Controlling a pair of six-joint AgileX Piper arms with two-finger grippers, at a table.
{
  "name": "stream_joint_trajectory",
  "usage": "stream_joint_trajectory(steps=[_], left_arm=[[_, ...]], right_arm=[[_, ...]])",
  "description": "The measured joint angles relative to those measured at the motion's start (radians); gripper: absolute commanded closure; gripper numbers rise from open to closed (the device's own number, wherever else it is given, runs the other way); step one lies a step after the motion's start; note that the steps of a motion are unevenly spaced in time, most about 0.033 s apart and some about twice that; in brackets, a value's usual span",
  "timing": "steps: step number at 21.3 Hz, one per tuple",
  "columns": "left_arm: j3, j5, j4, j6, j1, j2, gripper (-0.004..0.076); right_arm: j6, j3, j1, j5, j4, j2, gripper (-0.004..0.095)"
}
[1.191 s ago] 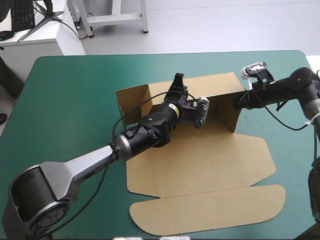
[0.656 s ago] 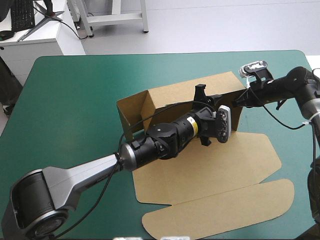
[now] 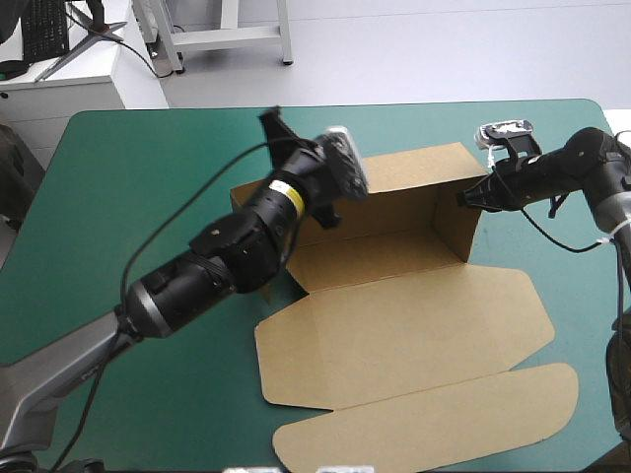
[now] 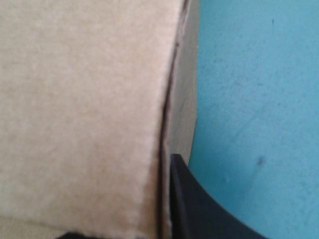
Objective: Fold the box
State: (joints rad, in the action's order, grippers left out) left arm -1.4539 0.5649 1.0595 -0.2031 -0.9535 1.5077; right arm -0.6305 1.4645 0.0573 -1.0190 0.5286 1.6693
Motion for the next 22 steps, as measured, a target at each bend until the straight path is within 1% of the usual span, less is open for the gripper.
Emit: stream_joint_trajectory(steps=[3,5,6,7,8,9,10,11,12,13,15,16,18,19,21,22], left_arm=[[-0.023,0.075,-0.057,-0.006,0.111,-0.035,0.0713],[-0.030,0.094,-0.103,-0.008,0.204,-0.063,0.0712],[-0.033,0.104,-0.159,-0.008,0.303,-0.089,0.0712],[-0.034,0.112,-0.195,-0.008,0.354,-0.101,0.0712],[-0.034,0.133,-0.272,0.009,0.446,-0.118,0.0712],[-0.035,0.146,-0.322,0.028,0.498,-0.121,0.0712],[-0.035,0.174,-0.423,0.072,0.589,-0.125,0.0713],[-0.035,0.193,-0.485,0.101,0.638,-0.126,0.0712],[-0.034,0.230,-0.601,0.161,0.734,-0.126,0.0713],[-0.034,0.250,-0.664,0.193,0.780,-0.126,0.0713],[-0.034,0.314,-0.856,0.287,0.922,-0.124,0.0713],[-0.034,0.332,-0.891,0.304,0.952,-0.122,0.0713],[-0.034,0.380,-0.954,0.338,1.015,-0.114,0.0714],[-0.034,0.403,-0.967,0.355,1.035,-0.109,0.0714],[-0.034,0.428,-0.979,0.367,1.042,-0.107,0.0714],[-0.034,0.434,-0.981,0.370,1.042,-0.106,0.0714]], right_arm=[[0.091,0.043,-0.010,-0.098,-0.056,0.000,0.0904],[0.148,0.079,-0.023,-0.152,-0.098,0.000,0.0904],[0.220,0.108,-0.050,-0.195,-0.142,0.000,0.0904],[0.255,0.122,-0.069,-0.205,-0.165,0.000,0.0904],[0.322,0.145,-0.112,-0.212,-0.210,0.000,0.0904],[0.361,0.153,-0.140,-0.213,-0.236,0.000,0.0904],[0.434,0.160,-0.198,-0.214,-0.287,0.002,0.0905],[0.458,0.161,-0.221,-0.215,-0.306,0.008,0.0905],[0.498,0.174,-0.265,-0.215,-0.346,0.025,0.0905],[0.508,0.182,-0.278,-0.218,-0.361,0.033,0.0904],[0.536,0.252,-0.291,-0.211,-0.384,0.096,0.0904],[0.539,0.274,-0.291,-0.196,-0.386,0.119,0.0903],[0.539,0.338,-0.291,-0.126,-0.390,0.196,0.0892],[0.537,0.367,-0.292,-0.090,-0.391,0.238,0.0870],[0.520,0.400,-0.294,-0.053,-0.391,0.286,0.0725],[0.513,0.408,-0.295,-0.050,-0.391,0.298,0.0583]])
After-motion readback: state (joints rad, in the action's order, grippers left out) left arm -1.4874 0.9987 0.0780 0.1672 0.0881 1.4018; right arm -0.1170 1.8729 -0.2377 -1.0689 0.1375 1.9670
